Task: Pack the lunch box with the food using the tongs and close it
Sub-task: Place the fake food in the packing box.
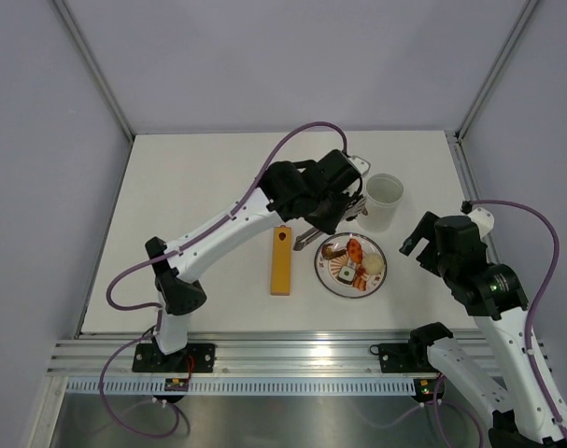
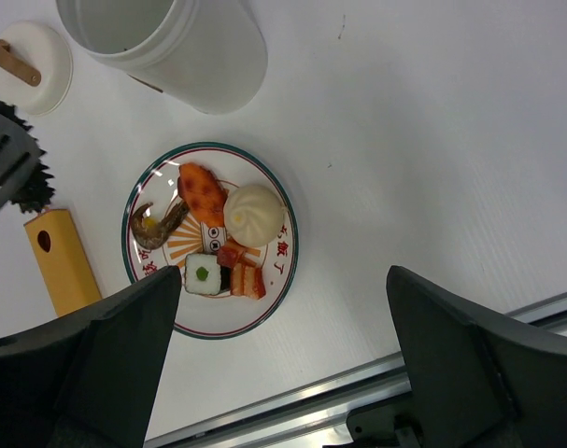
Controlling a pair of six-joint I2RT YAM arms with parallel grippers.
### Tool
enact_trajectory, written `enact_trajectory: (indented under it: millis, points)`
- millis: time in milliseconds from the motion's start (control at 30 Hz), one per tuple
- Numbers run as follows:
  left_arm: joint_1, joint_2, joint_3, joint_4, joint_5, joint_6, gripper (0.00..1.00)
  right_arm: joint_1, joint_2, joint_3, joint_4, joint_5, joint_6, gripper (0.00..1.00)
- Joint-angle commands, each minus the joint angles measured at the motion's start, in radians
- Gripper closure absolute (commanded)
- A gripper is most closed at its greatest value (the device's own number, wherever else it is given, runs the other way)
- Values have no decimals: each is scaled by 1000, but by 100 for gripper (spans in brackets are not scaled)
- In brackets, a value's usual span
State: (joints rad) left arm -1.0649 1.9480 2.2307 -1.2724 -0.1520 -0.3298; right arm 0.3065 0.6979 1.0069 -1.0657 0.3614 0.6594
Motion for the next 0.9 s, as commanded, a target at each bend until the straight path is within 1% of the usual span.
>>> enact_trajectory:
  millis: [0,200,333,367,533,667,867]
  points:
    - [23,-72,64,112,63,26,100,2,-12,36,-25,73,32,1]
    - [72,-58,79,238,143,38,100,2,-8,44,-27,73,42,1]
    - [89,-9,104,298,149,54,100,2,0,47,-27,70,43,1]
    - [98,0,109,320,178,57,100,2,2,50,-30,71,43,1]
    - [126,48,110,383,200,75,100,2,8,56,-36,80,45,1]
    - [128,77,103,453,212,100,100,2,6,55,-42,85,55,1]
    - [143,127,89,504,210,115,100,3,6,56,-46,82,60,1]
